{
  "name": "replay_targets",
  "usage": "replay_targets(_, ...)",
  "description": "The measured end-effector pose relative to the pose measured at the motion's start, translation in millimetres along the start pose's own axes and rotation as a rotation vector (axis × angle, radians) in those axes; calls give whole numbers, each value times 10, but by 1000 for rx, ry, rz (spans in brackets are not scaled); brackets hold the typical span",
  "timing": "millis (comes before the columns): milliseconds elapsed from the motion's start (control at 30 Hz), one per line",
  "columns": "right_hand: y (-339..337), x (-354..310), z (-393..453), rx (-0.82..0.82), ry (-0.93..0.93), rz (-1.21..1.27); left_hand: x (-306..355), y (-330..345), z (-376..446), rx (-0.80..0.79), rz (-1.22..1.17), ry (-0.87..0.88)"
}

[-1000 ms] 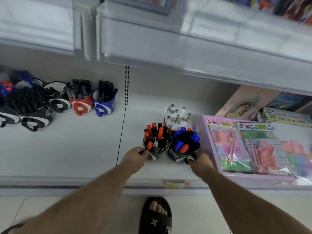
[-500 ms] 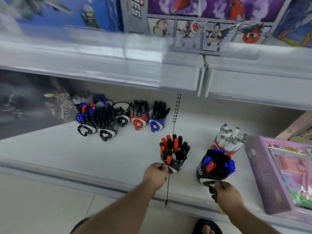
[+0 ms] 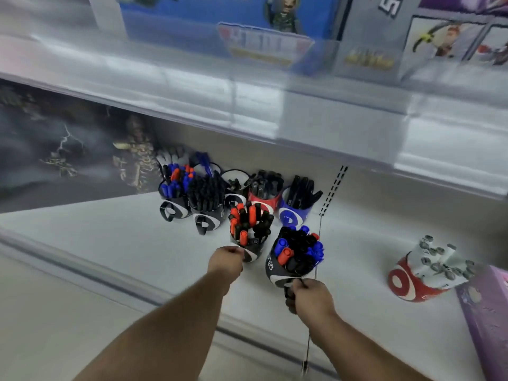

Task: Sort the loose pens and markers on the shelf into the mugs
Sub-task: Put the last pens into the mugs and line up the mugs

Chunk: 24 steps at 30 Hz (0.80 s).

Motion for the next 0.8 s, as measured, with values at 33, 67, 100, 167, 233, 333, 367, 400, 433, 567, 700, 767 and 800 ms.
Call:
replay_targets(33, 69, -46, 50, -11, 6, 3, 21, 2, 74, 3, -4, 9)
replay_targets(67, 127, -88, 98, -19, 14, 5, 43, 5, 149, 5, -8, 16)
replay_targets(100, 174, -127, 145, -23, 23, 5, 63, 3, 215, 6, -11, 19)
replay_targets(167, 250, -194, 217, -24, 44, 11, 92, -13, 321, 12, -1, 18)
replay_targets(233, 328, -271, 284, -25, 60, 23, 94, -69, 416, 38, 9, 22)
replay_targets(333, 443, -405, 385, -22, 67, 55, 72, -168, 514, 73, 7, 17)
replay_targets(367, 469, -450, 414, -14, 71, 63, 69, -191, 537, 77, 13, 14)
replay_targets(400, 489, -485, 451, -2, 74, 73, 74, -200, 557, 73, 22, 15)
replay_targets(433, 507, -518, 484, 6, 84, 85, 89, -205, 571, 67, 33, 22)
replay_targets(567, 586, -596, 613, -6, 117, 133, 129, -213, 603, 62, 62, 36)
replay_targets(700, 621, -677, 650, -67, 130, 170, 109, -196, 562, 77, 34, 22)
replay_targets(767, 605, -712, 647, -74, 100, 166, 90, -189, 434, 113, -17, -26)
replay_targets(800, 583, -724, 624, -79, 85, 163, 70, -179, 338, 134, -35, -65)
Point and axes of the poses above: each hand's wrist, its own z-axis towards the middle knuckle, its own y-axis out of the palm, x = y × z, the point moved 6 cm from there along z, towards the middle knuckle, and after that the axes turned 4 degrees about -z, right-handed, at the moved point
